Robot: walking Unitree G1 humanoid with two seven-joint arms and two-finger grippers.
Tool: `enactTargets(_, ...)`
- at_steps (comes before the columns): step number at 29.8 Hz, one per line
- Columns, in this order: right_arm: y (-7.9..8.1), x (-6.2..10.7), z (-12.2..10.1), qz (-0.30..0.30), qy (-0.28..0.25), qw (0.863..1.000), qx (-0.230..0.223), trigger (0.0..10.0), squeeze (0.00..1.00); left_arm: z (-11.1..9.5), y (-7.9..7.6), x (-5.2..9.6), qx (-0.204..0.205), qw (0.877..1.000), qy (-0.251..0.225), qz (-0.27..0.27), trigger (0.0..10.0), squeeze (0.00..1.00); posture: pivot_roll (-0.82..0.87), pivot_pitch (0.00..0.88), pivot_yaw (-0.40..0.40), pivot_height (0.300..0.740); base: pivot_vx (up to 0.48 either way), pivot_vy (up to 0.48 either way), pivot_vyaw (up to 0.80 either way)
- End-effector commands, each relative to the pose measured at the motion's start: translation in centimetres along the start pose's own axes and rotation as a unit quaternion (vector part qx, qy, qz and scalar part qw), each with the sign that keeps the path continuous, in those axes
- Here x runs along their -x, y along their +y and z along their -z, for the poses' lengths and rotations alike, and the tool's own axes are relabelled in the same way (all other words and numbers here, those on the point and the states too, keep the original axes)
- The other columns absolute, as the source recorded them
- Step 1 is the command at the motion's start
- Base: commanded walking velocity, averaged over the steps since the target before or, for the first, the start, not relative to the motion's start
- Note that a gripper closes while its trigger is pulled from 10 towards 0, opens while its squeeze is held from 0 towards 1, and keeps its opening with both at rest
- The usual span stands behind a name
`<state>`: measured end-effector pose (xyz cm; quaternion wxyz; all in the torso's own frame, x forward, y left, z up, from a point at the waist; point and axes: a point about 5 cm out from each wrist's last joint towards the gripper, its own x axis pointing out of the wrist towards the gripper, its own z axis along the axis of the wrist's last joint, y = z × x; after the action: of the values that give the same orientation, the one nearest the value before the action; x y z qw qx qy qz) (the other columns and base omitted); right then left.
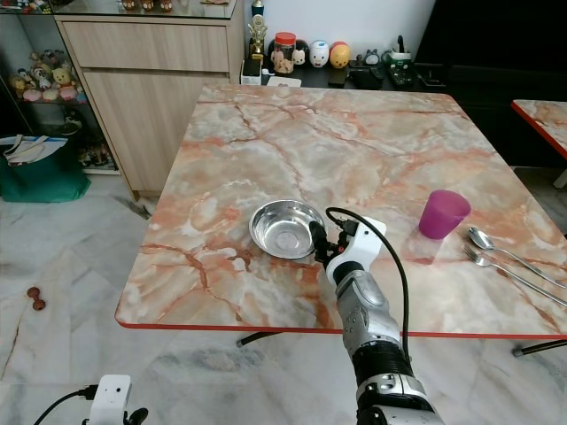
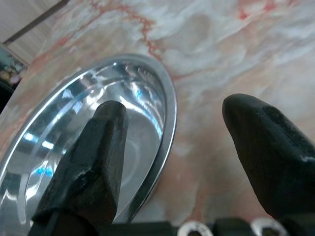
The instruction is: Setting the table
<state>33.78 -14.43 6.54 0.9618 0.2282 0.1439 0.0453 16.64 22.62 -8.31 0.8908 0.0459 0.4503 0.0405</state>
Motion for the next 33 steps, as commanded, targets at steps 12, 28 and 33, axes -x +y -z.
enactTargets(12, -0.5, -0.3, -0.2, 0.011, 0.028, 1.000, -0.010, 10.0, 0.00, 0.5, 0.1, 0.1, -0.002, 1.000, 0.010, 0.002, 10.0, 0.00, -0.03, 0.000, -0.053, 0.740, 0.000, 0.000, 0.00)
enactTargets(28, 0.4, -0.8, -0.3, -0.011, 0.034, 0.999, -0.018, 10.0, 0.00, 0.4, 0.0, 0.1, 0.005, 1.000, 0.007, -0.003, 10.0, 0.00, -0.02, 0.000, -0.056, 0.740, 0.000, 0.000, 0.00)
enactTargets(33, 1.3, -1.0, -0.4, -0.029, 0.031, 0.999, -0.021, 10.0, 0.00, 0.4, 0.0, 0.1, 0.006, 1.000, 0.007, -0.004, 10.0, 0.00, -0.02, 0.000, -0.058, 0.740, 0.000, 0.000, 0.00)
